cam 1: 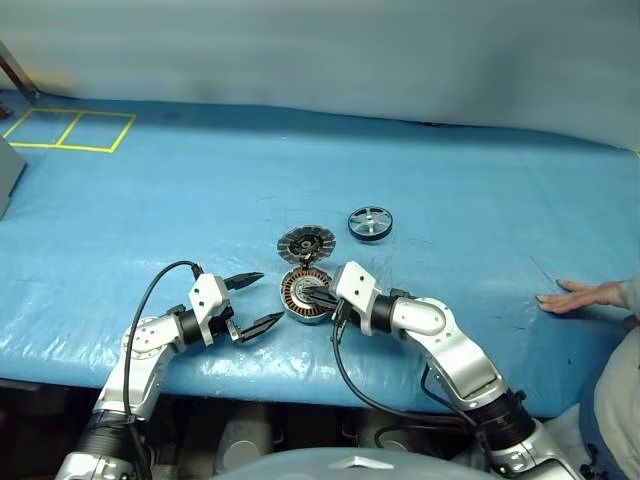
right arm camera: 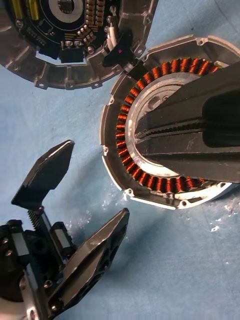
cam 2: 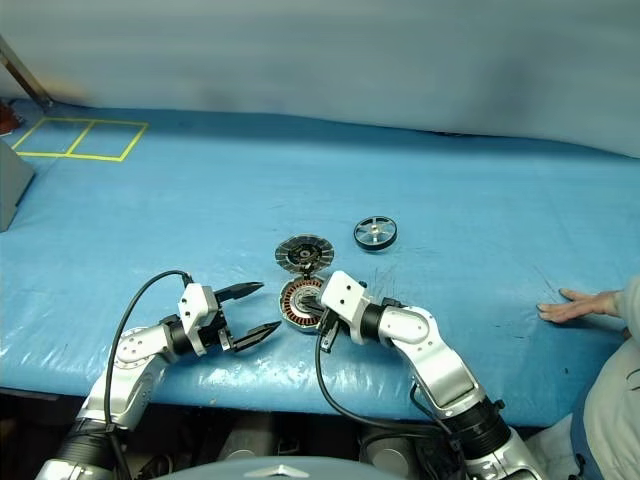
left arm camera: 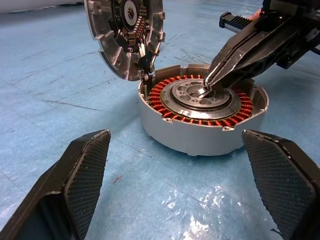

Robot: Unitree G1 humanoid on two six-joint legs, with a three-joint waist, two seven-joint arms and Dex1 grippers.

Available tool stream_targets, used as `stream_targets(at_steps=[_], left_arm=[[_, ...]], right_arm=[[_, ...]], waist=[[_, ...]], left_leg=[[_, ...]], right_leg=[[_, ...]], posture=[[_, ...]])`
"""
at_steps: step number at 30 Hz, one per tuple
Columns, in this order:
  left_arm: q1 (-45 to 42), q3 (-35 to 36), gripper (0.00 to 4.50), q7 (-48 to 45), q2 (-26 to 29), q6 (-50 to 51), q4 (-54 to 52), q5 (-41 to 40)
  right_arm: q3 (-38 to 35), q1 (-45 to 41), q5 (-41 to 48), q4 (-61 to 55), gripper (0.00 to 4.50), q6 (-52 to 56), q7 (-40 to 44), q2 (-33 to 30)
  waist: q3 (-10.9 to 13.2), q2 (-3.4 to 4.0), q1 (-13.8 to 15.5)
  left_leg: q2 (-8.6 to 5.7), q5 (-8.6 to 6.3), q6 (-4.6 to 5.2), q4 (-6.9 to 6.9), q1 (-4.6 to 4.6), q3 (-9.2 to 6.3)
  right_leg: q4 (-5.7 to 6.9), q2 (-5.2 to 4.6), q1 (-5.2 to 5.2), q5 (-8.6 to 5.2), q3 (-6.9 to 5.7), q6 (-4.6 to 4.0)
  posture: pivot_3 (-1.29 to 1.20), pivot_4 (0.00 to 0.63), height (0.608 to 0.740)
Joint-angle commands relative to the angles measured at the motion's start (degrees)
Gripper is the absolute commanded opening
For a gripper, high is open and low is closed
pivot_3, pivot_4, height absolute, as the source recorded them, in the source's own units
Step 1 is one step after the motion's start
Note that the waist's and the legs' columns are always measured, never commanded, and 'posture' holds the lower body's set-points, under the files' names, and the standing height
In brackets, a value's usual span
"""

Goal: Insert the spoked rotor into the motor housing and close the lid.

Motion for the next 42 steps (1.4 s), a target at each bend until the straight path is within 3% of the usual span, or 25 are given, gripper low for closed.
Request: stream_targets(at_steps=[1,20,42], left_arm=[[0.06,0.7,4.5,-0.14,0.12,-0.83,-1.46,-0.05],[1.5,0.33,4.5,2.6,0.52,4.6,-9.37,-0.11],[1.33,0.38,4.5,1.88,0.45,4.14,-7.77,-0.1]], right_arm=[[-1.69,-1.15,1.37,-3.72,0.02,0.09,-0.15,0.07],[0.08,-1.81,-1.51,1.39,0.02,-0.94,-0.94,0.67],[2.56,-1.32,-5.98,1.13,0.02,-0.11,-1.35,-2.06]], waist=[[0.0,0.0,0.0],[0.0,0.0,-0.02],[0.0,0.0,0.05]], left_leg=[[0.0,0.0,0.0,0.0,0.0,0.0],[0.0,0.0,0.0,0.0,0.01,0.0],[0.0,0.0,-0.01,0.01,0.03,0.0]], right_leg=[[0.0,0.0,0.0,0.0,0.0,0.0],[0.0,0.01,0.01,0.0,0.0,0.0],[0.0,0.0,0.03,0.0,-0.01,0.0]], posture=[[0.0,0.15,0.74],[0.0,0.15,0.74],[0.0,0.15,0.74]])
